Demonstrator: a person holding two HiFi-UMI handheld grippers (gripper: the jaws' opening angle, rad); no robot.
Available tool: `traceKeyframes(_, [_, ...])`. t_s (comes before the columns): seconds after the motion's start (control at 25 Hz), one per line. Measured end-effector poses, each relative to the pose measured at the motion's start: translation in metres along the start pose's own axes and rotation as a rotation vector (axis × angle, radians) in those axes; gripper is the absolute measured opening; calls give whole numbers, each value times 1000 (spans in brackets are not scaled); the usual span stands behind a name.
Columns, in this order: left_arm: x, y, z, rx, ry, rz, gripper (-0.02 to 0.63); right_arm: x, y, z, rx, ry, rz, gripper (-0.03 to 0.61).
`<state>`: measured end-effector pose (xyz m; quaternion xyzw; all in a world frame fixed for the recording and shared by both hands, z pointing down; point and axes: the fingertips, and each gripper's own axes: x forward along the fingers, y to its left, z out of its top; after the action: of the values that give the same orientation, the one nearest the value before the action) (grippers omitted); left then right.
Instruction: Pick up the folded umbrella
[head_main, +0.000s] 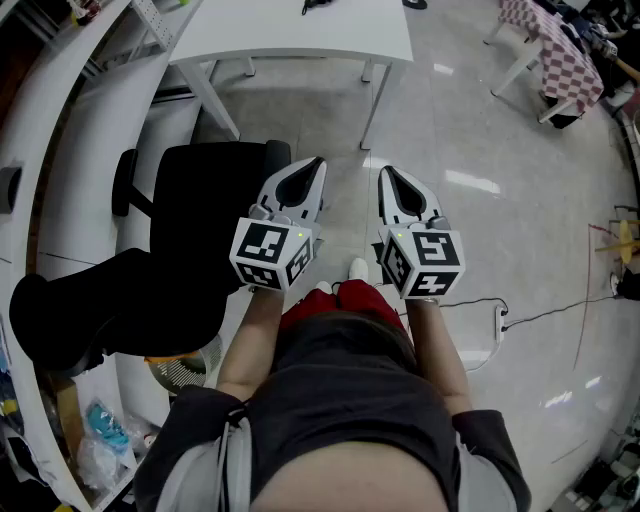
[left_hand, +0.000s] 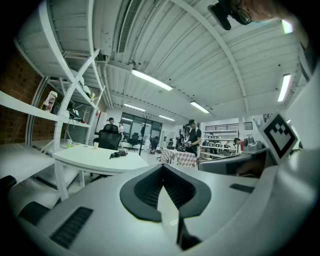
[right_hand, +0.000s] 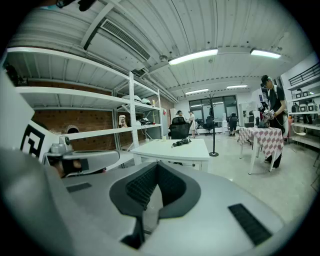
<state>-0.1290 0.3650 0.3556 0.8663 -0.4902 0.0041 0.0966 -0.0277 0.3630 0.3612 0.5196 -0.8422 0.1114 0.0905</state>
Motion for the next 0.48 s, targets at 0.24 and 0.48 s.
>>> traceKeyframes(0.24, [0,2,-1,-3,1,-1,12,2,1,2,9,-10,-1,17])
traceKeyframes(0.48, [-3,4,1,-13,-6,3,12,1,5,4,2,-28,4,18])
